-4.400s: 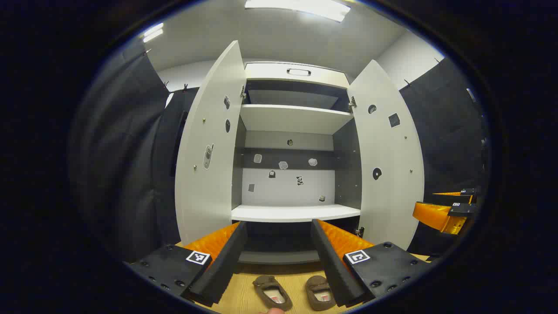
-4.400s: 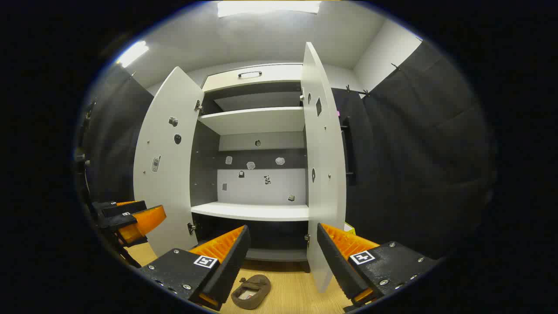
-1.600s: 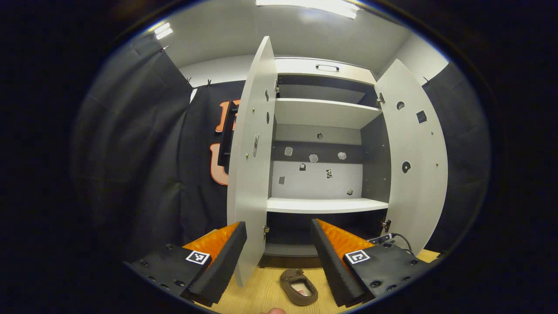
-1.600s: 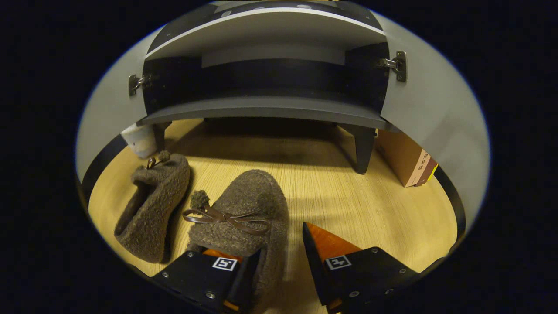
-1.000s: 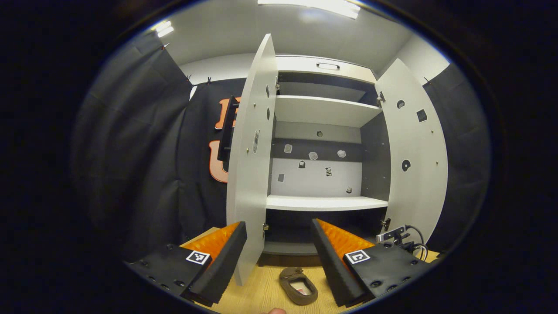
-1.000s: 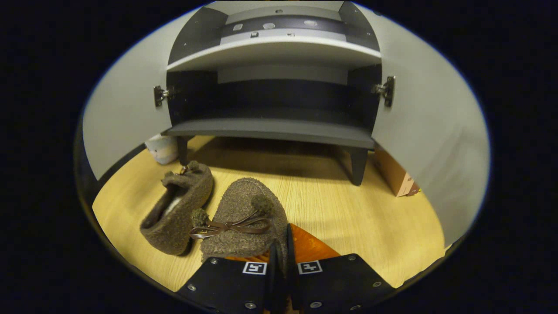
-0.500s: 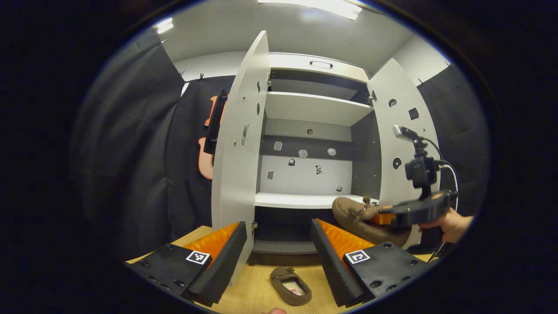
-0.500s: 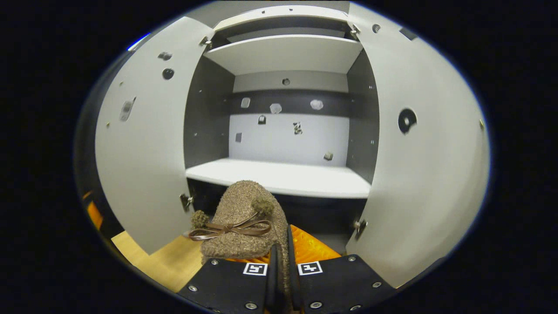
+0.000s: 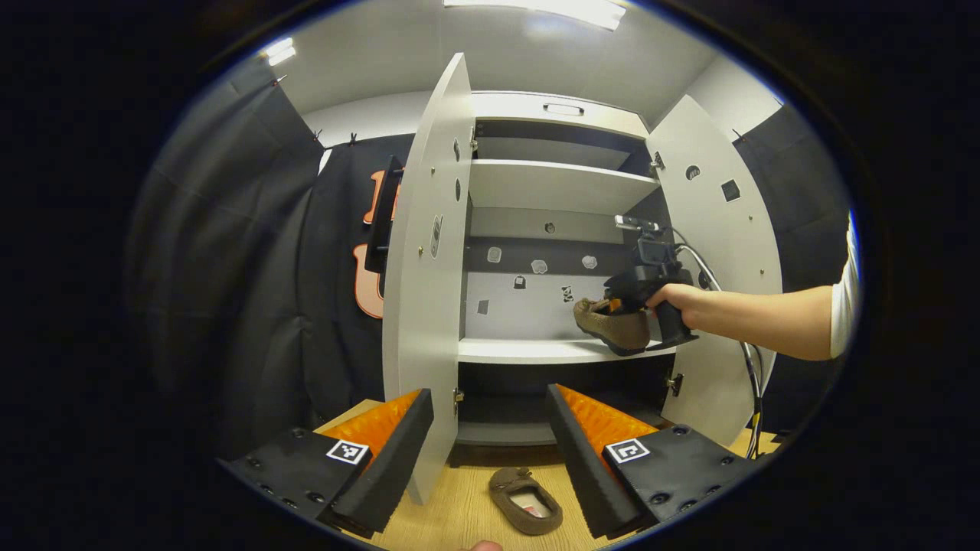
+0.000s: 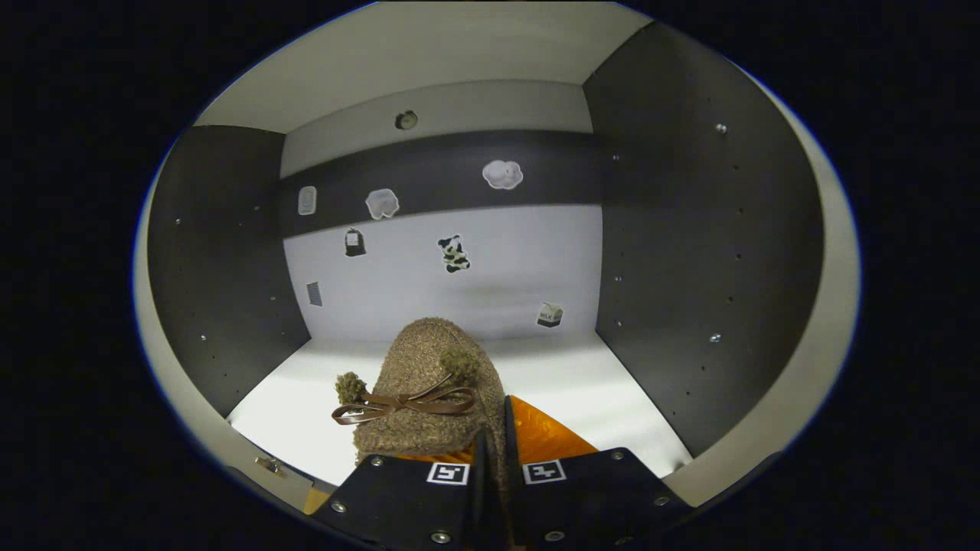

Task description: Grab one shoe with the right hand and put it into the shoe cabinet, grab the other shoe with the left hand and put it into the shoe cabinet; then close the right door with the right hand and the left door with the left hand.

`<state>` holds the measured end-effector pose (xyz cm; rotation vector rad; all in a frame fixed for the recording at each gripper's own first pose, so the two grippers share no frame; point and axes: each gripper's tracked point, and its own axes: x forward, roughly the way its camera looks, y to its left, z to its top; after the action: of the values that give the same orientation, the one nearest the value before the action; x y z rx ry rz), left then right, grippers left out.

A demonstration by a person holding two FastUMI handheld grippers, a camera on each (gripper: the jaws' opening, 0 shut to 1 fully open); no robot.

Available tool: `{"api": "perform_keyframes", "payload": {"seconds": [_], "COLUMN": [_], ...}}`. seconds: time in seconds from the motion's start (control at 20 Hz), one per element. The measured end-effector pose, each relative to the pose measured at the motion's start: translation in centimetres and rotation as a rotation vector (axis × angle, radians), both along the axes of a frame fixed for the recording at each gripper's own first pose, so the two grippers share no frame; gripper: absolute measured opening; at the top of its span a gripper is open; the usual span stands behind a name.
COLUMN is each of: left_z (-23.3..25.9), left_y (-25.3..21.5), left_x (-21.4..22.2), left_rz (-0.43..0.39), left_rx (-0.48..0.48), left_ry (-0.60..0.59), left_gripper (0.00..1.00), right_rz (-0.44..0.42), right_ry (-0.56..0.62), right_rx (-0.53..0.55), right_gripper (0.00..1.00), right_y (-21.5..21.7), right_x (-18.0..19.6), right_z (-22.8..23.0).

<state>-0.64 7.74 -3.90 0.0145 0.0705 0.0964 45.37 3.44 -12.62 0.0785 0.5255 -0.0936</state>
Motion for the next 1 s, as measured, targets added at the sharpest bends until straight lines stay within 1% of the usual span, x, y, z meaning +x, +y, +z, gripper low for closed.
{"api": "perform_keyframes", "payload": {"seconds": [0.15,0.2,0.25,0.3,0.35,0.4,0.45,0.5,0.55,0.6,0.65,0.7,0.75,0.85,0.9,1.0], "left_z": [0.0,-0.2,-0.5,-0.7,-0.9,-1.1,-1.2,-1.3,-1.3,-1.4,-1.3,-1.2,-1.2,-1.4,-1.5,-1.5], "left_y": [0.5,0.6,0.6,0.6,0.7,0.7,0.6,0.5,0.2,-0.1,-0.3,-0.6,-0.8,-1.2,-1.4,-1.7], "left_x": [0.4,0.4,0.4,0.6,0.8,0.9,1.0,1.2,1.4,1.5,1.6,1.8,1.9,2.1,2.0,1.8], "left_rz": [0.009,0.012,0.013,0.014,0.015,0.015,0.013,0.008,0.000,-0.009,-0.017,-0.025,-0.033,-0.043,-0.047,-0.054], "left_rx": [0.014,0.013,0.011,0.007,0.004,0.002,0.001,0.001,0.003,0.006,0.009,0.008,0.005,-0.002,-0.006,-0.011], "left_ry": [0.001,0.006,0.012,0.018,0.022,0.025,0.028,0.030,0.030,0.029,0.024,0.020,0.018,0.020,0.021,0.021], "left_gripper": [0.97,0.97,0.99,0.96,0.99,0.97,0.97,0.97,0.97,0.97,0.97,0.94,0.96,0.97,0.96,0.97], "right_rz": [-0.048,-0.051,-0.052,-0.051,-0.042,-0.031,-0.023,-0.019,-0.007,0.002,0.011,0.023,0.029,0.038,0.042,0.040], "right_ry": [0.067,0.079,0.082,0.078,0.079,0.079,0.072,0.073,0.078,0.081,0.080,0.081,0.090,0.103,0.090,0.085], "right_rx": [0.073,0.083,0.078,0.064,0.044,0.028,0.024,0.022,0.015,0.001,-0.006,-0.003,0.007,0.066,0.094,0.096], "right_gripper": [0.11,0.14,0.22,0.34,0.37,0.43,0.57,0.55,0.66,0.69,0.76,0.80,0.87,0.92,0.92,0.92], "right_y": [-0.5,-0.6,-0.9,-1.2,-1.6,-1.8,-2.0,-2.1,-2.2,-2.4,-2.6,-2.5,-2.4,-1.5,-1.0,-0.8], "right_x": [1.7,1.7,1.7,1.7,1.4,0.8,0.6,0.3,0.0,-0.7,-1.3,-1.9,-2.5,-3.7,-3.8,-4.2], "right_z": [-2.5,-2.9,-3.0,-2.8,-2.8,-2.5,-2.1,-1.8,-1.8,-1.6,-1.3,-1.0,-0.7,0.2,1.0,1.5]}}
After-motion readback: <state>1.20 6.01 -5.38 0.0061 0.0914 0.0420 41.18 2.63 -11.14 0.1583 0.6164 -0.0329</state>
